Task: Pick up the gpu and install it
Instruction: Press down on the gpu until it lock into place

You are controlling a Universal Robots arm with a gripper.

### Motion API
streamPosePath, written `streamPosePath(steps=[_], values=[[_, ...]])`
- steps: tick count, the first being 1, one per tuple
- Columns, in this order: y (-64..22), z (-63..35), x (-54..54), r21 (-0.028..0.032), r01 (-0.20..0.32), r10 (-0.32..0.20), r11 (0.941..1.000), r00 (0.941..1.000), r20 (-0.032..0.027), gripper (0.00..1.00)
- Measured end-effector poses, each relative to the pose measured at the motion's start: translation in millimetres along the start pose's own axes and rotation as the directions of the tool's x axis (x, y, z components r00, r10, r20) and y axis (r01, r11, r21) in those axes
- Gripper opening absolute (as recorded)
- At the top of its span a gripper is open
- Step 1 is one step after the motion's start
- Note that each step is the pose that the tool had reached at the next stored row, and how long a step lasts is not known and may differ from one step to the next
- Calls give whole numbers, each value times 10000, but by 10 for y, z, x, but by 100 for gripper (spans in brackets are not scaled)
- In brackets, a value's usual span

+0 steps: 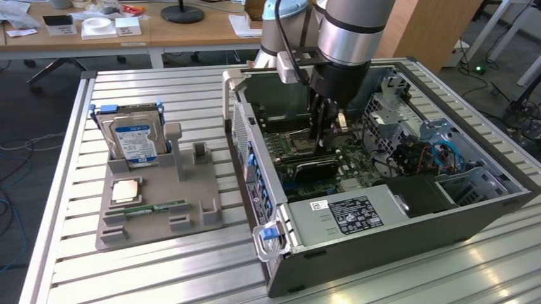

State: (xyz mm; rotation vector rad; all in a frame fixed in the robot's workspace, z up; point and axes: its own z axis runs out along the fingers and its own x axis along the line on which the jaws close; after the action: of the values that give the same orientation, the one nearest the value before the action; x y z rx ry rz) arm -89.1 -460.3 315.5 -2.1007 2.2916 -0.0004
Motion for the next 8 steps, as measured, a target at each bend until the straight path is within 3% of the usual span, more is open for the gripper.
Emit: streamPosePath(steps=[4, 6, 8], values=[[0, 0, 0, 0, 0, 0, 10000, 10000, 0, 39], [0, 0, 0, 0, -1, 1, 10000, 10000, 0, 27], [0, 0, 0, 0, 0, 0, 10000, 10000, 0, 21]])
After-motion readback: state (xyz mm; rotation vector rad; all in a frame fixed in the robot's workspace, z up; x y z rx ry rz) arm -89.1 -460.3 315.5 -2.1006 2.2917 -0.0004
